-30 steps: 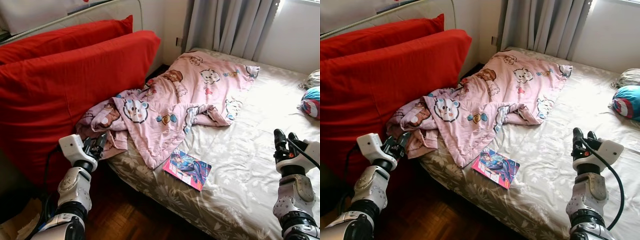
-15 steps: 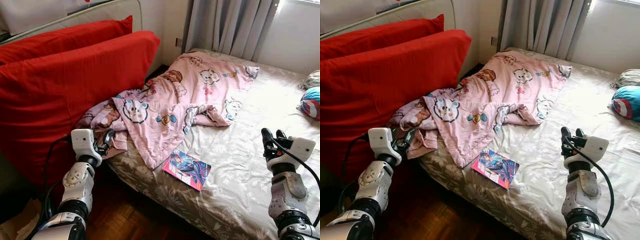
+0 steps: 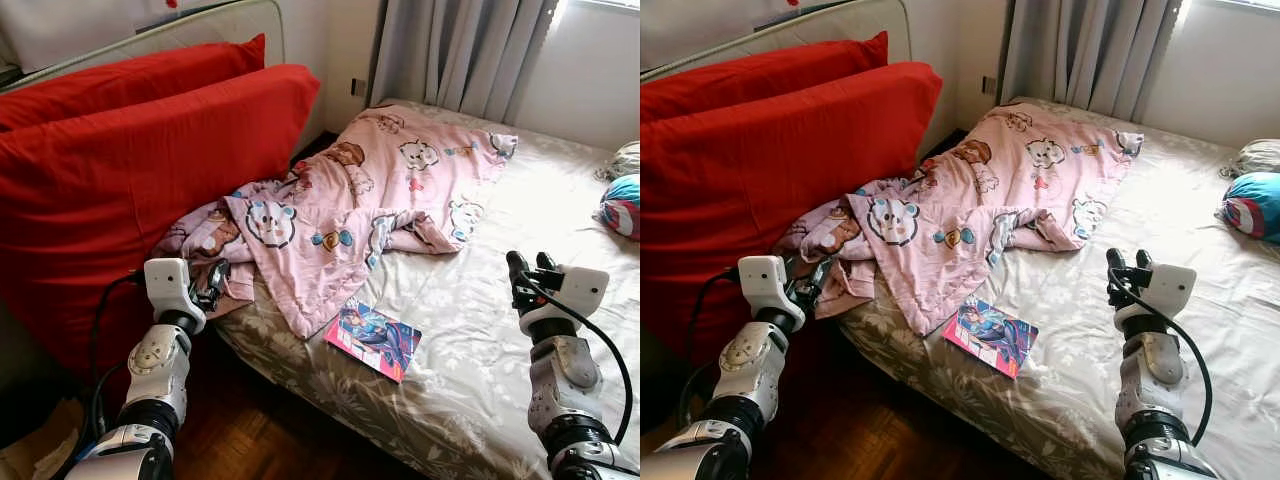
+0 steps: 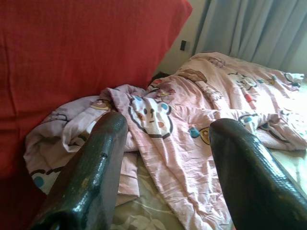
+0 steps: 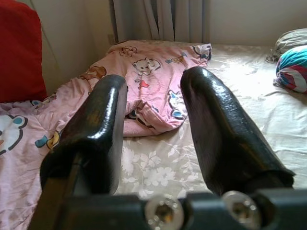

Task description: Clean up the room

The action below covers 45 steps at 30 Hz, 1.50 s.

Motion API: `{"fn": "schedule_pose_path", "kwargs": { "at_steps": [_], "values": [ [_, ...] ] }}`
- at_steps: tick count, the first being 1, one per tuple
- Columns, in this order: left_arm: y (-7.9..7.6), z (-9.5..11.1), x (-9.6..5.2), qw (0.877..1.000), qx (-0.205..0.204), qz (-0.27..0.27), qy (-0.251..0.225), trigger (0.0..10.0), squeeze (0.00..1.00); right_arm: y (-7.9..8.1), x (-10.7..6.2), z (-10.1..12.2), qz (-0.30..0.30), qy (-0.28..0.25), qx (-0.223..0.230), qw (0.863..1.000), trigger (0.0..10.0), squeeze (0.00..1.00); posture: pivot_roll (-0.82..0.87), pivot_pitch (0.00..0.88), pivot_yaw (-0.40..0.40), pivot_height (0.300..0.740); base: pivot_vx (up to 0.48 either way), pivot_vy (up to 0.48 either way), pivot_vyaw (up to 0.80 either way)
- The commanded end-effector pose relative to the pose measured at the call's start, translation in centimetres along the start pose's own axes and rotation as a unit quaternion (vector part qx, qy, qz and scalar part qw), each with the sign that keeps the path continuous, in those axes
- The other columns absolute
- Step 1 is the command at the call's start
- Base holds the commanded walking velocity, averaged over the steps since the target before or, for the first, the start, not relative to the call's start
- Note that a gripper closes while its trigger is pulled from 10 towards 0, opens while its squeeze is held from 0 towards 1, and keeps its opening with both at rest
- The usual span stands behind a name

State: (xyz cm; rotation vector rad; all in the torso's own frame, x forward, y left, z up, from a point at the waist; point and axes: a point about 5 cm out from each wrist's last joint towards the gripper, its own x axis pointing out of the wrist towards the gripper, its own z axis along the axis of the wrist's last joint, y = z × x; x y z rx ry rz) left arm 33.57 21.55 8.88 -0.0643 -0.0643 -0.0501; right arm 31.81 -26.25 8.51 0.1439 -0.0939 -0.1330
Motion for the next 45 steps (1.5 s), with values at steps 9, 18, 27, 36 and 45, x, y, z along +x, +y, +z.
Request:
{"fn": "schedule_pose_path", "kwargs": {
  "at_steps": [9,18,27,36,45],
  "values": [
    [-0.9,-0.6,-0.2,0.999,0.021,-0.034,0.014,10.0,0.00,1.9,-0.4,-1.3,0.048,0.024,-0.044,0.998,10.0,0.00,0.04,0.000,-0.021,0.740,0.000,0.000,0.00],
    [-1.3,-0.7,-0.2,0.999,0.016,-0.038,0.013,10.0,0.00,2.8,-0.6,-1.7,0.060,0.025,-0.048,0.997,10.0,0.00,0.03,0.000,-0.025,0.740,0.000,0.000,0.00],
    [-1.3,-0.4,0.1,0.999,0.020,-0.038,0.010,10.0,0.00,3.2,-0.3,-2.0,0.053,0.044,-0.046,0.997,10.0,0.00,0.04,0.000,-0.026,0.710,0.000,0.000,0.00],
    [-1.2,-0.2,0.3,0.999,0.020,-0.037,0.009,10.0,0.00,3.5,-0.3,-2.0,0.053,0.037,-0.038,0.997,10.0,0.00,0.04,0.000,-0.023,0.710,0.000,0.000,0.00],
    [-1.3,-0.1,0.3,0.999,0.020,-0.038,0.009,10.0,0.00,3.7,-0.3,-2.1,0.054,0.042,-0.039,0.997,10.0,0.00,0.04,0.000,-0.024,0.671,0.000,0.000,0.00]
  ]
}}
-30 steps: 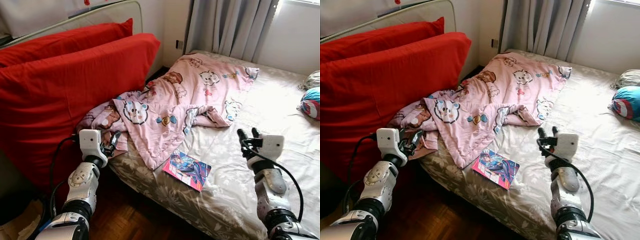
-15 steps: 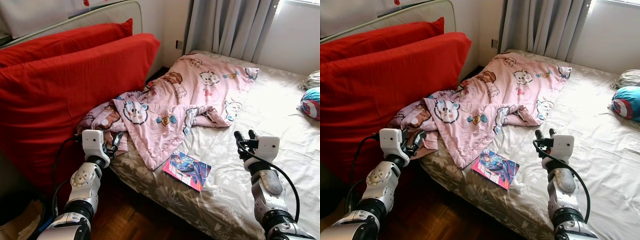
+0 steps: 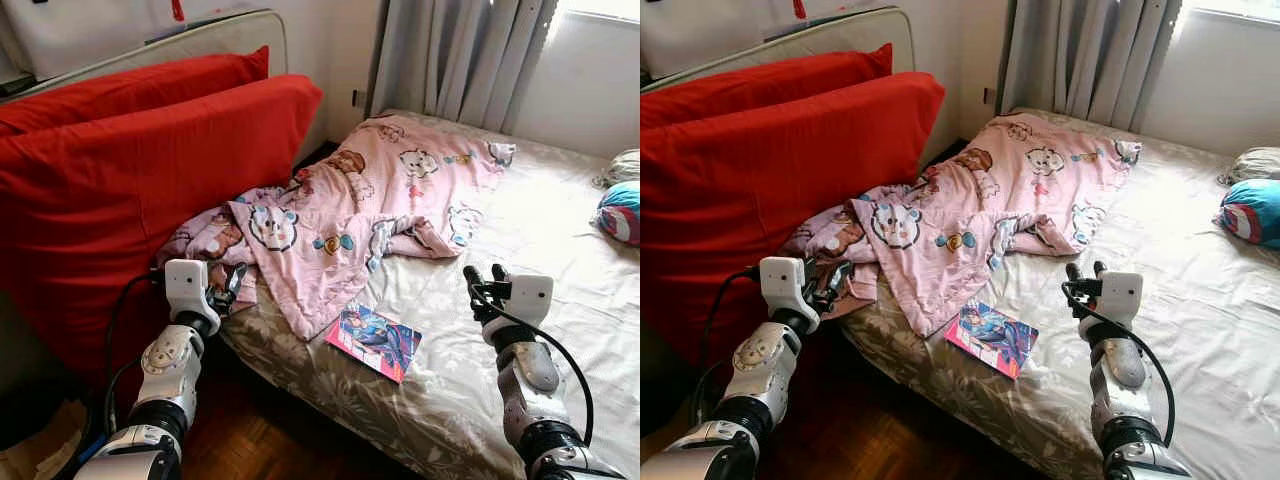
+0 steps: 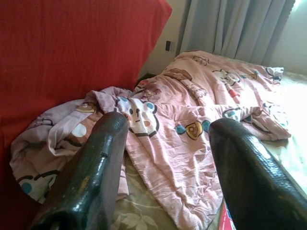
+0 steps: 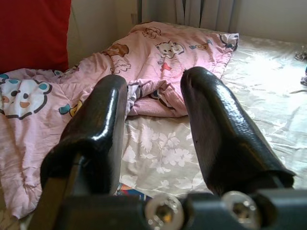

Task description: Clean up the room

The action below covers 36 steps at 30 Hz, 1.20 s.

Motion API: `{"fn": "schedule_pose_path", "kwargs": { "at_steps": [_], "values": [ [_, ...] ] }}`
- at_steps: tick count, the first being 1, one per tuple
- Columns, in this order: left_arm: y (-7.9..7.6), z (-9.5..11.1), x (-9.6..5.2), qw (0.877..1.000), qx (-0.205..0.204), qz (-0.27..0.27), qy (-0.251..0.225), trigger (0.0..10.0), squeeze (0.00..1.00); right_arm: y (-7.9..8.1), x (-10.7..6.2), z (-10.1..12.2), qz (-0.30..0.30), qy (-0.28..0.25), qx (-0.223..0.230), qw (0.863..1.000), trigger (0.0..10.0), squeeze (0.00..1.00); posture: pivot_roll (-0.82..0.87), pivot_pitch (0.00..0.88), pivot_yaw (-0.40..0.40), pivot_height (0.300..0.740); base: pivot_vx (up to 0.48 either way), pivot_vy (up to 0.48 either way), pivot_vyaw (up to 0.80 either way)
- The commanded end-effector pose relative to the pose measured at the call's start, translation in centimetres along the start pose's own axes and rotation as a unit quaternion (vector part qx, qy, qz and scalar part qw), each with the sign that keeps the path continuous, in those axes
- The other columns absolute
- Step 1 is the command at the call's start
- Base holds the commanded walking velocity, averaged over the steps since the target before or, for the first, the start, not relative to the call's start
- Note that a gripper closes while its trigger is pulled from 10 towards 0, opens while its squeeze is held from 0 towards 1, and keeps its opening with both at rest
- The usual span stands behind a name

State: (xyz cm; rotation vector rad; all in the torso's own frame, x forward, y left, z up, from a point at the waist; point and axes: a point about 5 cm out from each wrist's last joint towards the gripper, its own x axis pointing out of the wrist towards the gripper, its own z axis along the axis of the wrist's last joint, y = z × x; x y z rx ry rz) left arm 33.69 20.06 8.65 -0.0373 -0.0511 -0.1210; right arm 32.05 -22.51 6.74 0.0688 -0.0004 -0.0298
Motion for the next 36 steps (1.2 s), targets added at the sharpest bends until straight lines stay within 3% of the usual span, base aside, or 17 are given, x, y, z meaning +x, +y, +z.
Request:
{"fn": "schedule_pose_path", "kwargs": {
  "at_steps": [1,36],
  "values": [
    [0.23,0.21,0.12,1.000,0.008,-0.003,0.001,10.0,0.00,0.20,0.14,0.27,0.004,-0.009,0.001,1.000,10.0,0.00,0.04,0.000,-0.024,0.671,0.000,0.000,0.00],
    [-0.09,-0.14,0.03,1.000,0.002,-0.010,0.009,10.0,0.00,0.62,-0.01,-0.53,0.009,0.016,0.005,1.000,10.0,0.00,0.04,0.000,-0.020,0.647,0.000,0.000,0.00]
  ]
}}
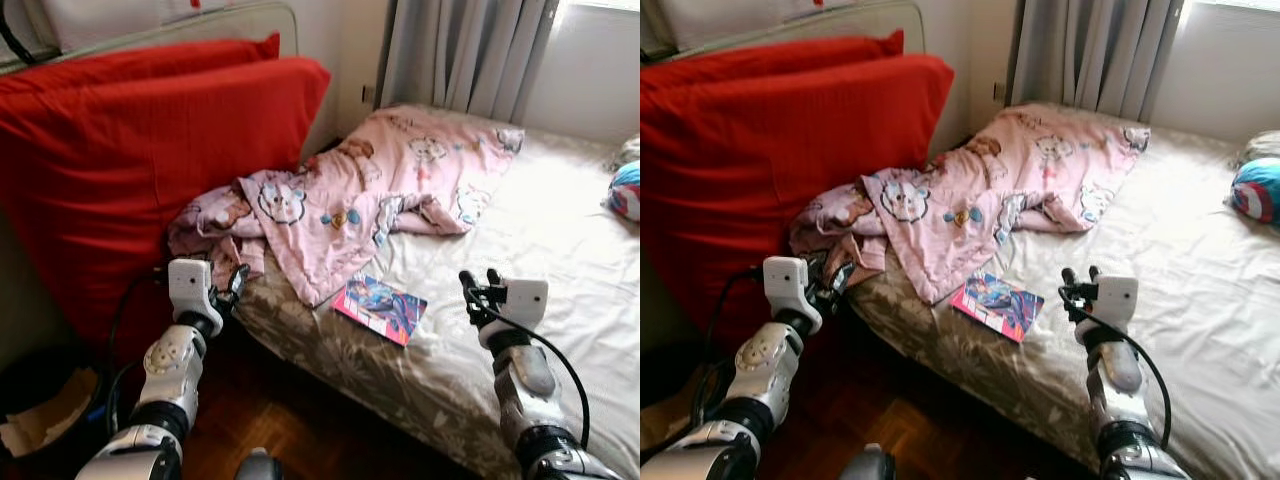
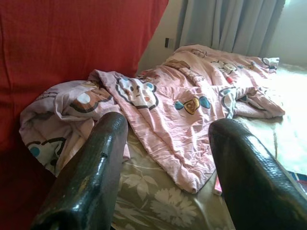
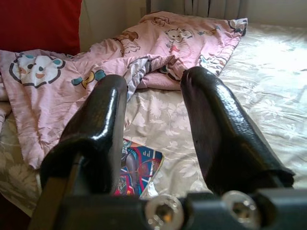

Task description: Clean up the room

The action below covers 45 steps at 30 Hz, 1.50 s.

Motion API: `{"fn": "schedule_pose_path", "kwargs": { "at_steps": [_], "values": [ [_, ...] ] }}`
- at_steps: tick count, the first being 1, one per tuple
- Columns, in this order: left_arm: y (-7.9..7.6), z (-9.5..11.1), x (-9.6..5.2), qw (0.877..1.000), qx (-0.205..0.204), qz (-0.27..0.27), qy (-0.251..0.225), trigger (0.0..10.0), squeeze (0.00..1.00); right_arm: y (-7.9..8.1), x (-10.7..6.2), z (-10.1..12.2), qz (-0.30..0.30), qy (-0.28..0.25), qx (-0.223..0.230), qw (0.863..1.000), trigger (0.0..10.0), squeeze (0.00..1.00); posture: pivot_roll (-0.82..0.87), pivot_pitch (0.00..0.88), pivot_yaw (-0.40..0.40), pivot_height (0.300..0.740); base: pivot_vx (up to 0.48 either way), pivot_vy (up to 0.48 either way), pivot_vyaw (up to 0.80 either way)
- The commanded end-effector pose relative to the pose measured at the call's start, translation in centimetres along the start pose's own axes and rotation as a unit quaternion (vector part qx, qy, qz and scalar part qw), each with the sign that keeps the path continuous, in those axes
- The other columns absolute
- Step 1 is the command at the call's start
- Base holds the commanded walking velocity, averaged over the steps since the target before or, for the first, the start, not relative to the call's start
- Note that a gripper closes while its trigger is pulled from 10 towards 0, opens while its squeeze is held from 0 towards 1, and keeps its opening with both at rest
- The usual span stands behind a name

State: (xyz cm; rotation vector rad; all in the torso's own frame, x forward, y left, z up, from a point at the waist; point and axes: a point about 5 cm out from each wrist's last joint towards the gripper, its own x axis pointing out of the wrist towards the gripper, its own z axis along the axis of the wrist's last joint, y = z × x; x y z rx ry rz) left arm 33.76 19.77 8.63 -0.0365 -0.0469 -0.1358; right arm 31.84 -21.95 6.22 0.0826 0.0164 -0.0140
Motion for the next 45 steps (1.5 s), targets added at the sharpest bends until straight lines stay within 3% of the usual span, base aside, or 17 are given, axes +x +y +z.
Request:
{"fn": "schedule_pose_path", "kwargs": {
  "at_steps": [1,6,34,45],
  "values": [
    [0.19,-0.13,-0.09,1.000,0.001,-0.002,0.007,10.0,0.00,0.12,0.22,-0.02,0.001,0.010,-0.003,1.000,10.0,0.00,0.04,0.000,-0.018,0.647,0.000,0.000,0.00],
    [0.15,-0.39,-0.24,1.000,0.001,-0.004,0.012,10.0,0.00,0.21,0.06,-0.04,0.007,0.002,-0.002,1.000,10.0,0.00,0.04,0.000,-0.018,0.618,0.000,0.000,0.00],
    [-0.16,-0.46,0.01,0.999,0.002,-0.020,0.026,10.0,0.00,0.33,-0.15,-0.72,0.004,0.022,0.001,1.000,10.0,0.00,0.05,0.000,-0.013,0.618,0.000,0.000,0.00],
    [-0.11,-0.63,-0.10,0.999,0.000,-0.019,0.030,10.0,0.00,0.28,-0.29,-0.75,0.003,0.016,0.003,1.000,10.0,0.00,0.04,0.000,-0.013,0.599,0.000,0.000,0.00]
  ]
}}
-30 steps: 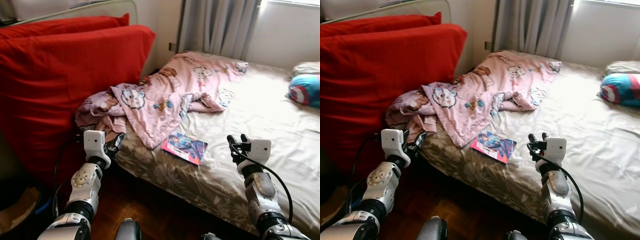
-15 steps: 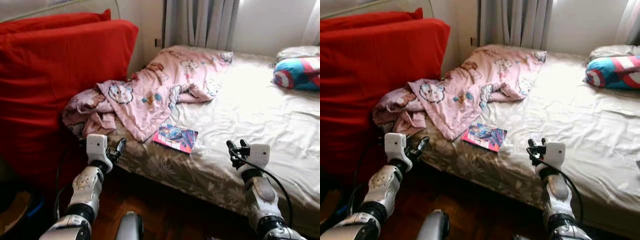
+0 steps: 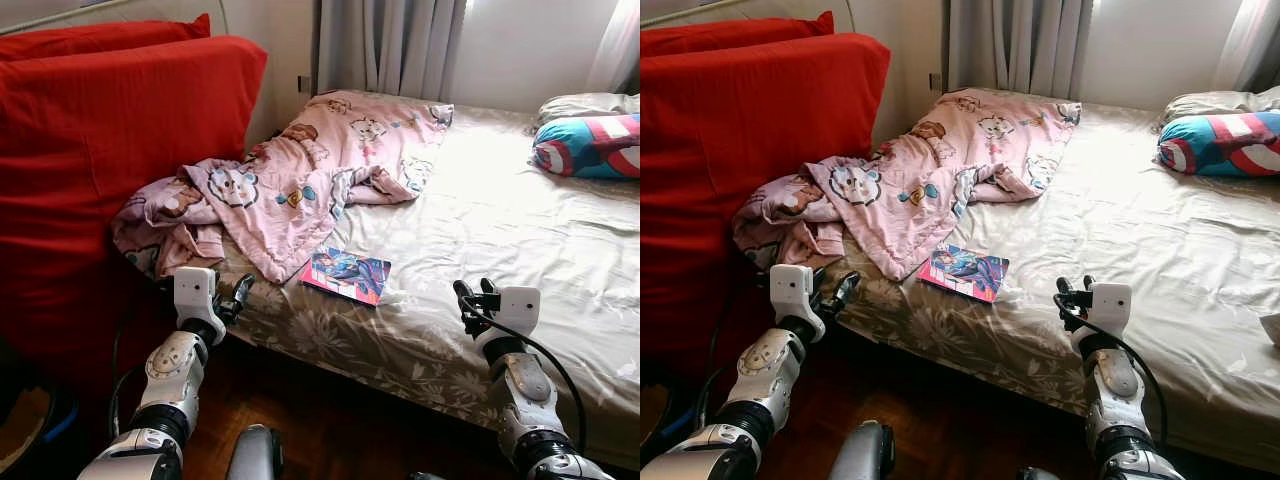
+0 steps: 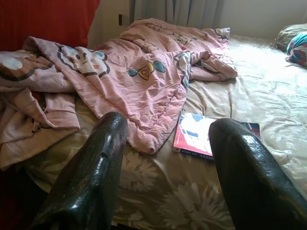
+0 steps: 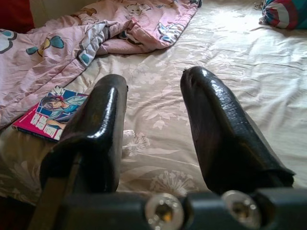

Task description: Clean up the room

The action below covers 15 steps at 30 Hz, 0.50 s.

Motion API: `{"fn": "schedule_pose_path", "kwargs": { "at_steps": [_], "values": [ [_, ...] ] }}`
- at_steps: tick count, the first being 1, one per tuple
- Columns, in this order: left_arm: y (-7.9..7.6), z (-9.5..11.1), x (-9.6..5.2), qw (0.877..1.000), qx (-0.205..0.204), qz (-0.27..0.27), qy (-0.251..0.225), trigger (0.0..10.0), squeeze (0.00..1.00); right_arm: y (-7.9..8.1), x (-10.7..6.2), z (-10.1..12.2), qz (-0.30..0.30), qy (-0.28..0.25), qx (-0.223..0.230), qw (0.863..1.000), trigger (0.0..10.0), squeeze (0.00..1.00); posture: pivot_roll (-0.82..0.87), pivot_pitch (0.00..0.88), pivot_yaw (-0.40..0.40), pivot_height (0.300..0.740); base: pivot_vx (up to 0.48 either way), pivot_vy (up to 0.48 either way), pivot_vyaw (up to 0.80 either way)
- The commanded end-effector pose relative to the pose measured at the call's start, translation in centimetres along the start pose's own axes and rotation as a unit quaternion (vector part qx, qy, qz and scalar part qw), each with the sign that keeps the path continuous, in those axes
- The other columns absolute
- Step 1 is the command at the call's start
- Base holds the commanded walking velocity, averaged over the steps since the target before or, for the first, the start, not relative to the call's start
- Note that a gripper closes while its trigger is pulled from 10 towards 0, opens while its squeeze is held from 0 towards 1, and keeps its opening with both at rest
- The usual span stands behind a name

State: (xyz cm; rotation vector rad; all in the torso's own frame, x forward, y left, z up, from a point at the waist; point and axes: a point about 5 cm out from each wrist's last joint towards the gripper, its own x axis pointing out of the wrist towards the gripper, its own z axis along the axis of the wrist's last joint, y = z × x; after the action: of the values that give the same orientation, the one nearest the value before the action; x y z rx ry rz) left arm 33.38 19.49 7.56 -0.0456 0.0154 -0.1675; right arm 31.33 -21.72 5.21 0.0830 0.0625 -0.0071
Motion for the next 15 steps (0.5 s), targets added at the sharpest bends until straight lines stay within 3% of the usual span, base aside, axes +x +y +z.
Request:
{"fn": "schedule_pose_path", "kwargs": {
  "at_steps": [1,9,15],
  "values": [
    [0.18,0.44,0.25,1.000,0.007,-0.004,-0.001,10.0,0.00,0.11,0.19,0.26,-0.001,-0.006,0.002,1.000,10.0,0.00,0.04,0.000,-0.013,0.599,0.000,0.000,0.00],
    [0.13,0.40,0.24,1.000,0.009,-0.008,0.001,10.0,0.00,0.13,0.26,-0.16,-0.004,0.017,0.005,1.000,10.0,0.00,0.05,0.000,-0.012,0.599,0.000,0.000,0.00],
    [0.14,0.38,0.23,1.000,0.009,-0.007,0.001,10.0,0.00,0.17,0.14,-0.04,-0.003,0.003,0.007,1.000,10.0,0.00,0.05,0.000,-0.012,0.579,0.000,0.000,0.00]
  ]
}}
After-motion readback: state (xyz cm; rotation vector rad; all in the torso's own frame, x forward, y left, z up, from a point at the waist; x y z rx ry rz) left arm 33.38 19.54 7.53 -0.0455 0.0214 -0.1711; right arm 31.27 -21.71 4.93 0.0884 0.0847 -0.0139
